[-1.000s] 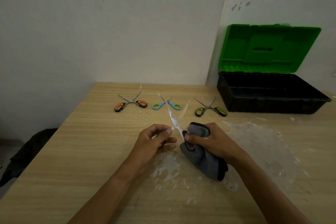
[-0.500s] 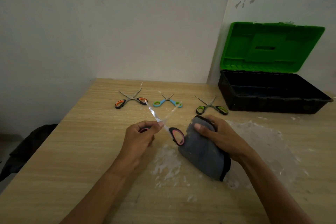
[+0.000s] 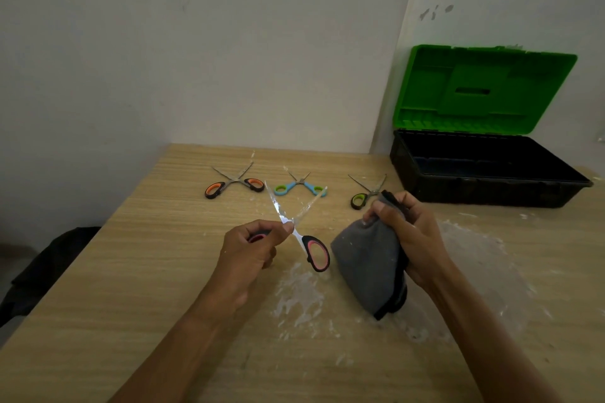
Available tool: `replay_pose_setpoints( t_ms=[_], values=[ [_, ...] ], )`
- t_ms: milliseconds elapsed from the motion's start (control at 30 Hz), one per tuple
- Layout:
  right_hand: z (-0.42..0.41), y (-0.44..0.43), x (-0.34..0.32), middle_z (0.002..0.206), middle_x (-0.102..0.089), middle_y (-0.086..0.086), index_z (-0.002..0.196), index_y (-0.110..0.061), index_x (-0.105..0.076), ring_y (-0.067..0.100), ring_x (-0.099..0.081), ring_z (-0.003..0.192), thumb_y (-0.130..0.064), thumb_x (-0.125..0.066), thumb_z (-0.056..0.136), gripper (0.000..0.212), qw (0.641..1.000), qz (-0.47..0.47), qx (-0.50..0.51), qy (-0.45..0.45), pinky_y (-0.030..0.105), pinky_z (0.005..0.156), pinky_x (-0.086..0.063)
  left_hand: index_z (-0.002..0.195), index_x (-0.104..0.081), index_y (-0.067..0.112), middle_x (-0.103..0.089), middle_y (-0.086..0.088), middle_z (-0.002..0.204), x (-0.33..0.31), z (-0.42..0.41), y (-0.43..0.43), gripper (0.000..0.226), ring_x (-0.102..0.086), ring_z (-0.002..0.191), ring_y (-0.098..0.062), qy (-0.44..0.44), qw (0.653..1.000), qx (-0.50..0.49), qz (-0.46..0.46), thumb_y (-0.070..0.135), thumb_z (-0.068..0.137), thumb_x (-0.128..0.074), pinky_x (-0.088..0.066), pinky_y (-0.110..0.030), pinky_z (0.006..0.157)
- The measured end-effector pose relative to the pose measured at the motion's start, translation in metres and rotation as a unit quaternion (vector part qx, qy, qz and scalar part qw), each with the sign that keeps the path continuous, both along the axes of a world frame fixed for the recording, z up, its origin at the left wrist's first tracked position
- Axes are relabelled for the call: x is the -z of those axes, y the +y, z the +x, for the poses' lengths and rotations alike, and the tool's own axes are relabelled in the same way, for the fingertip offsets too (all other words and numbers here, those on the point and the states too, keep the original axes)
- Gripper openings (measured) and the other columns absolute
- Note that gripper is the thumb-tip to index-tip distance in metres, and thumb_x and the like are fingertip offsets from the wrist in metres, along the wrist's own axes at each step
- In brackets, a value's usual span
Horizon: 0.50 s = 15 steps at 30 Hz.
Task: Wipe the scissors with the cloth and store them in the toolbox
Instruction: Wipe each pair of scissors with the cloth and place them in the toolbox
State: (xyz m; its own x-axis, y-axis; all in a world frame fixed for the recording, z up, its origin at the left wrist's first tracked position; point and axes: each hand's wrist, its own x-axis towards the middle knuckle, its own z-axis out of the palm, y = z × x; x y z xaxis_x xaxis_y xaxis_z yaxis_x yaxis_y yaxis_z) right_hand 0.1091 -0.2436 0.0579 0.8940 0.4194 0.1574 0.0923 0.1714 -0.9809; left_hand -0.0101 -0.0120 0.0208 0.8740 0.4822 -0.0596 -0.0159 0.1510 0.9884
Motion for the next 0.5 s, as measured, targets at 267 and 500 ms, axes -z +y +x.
replay_pose_setpoints(
  t_ms=[267,500],
  values=[
    [-0.019,0.014,0.0,0.12,-0.056,-0.015,0.123,-0.031,-0.06,-0.006,-0.051,0.114,-0.021,-0.064,0.092,0.033,0.904,-0.273,0.019,-0.329,0.015,0.095,-0.045,0.081,-0.078,0.018,-0.058,0.016,0.054,0.004,0.001,-0.006,0.011,-0.047,0.048,0.001,-0.017,0.997,-0.005,0.076,0.028,0.084,-0.079,-0.039,-0.021,0.051],
    [-0.039,0.034,0.005,0.115,-0.063,-0.001,0.131,-0.017,-0.056,0.007,-0.056,0.105,-0.015,-0.071,0.087,0.047,0.84,-0.288,0.058,-0.455,0.025,0.089,-0.05,0.081,-0.079,0.017,-0.063,0.016,0.058,0.007,0.002,-0.012,0.011,-0.052,0.051,0.002,-0.012,0.997,-0.014,0.079,0.027,0.084,-0.081,-0.041,-0.017,0.05]
  ],
)
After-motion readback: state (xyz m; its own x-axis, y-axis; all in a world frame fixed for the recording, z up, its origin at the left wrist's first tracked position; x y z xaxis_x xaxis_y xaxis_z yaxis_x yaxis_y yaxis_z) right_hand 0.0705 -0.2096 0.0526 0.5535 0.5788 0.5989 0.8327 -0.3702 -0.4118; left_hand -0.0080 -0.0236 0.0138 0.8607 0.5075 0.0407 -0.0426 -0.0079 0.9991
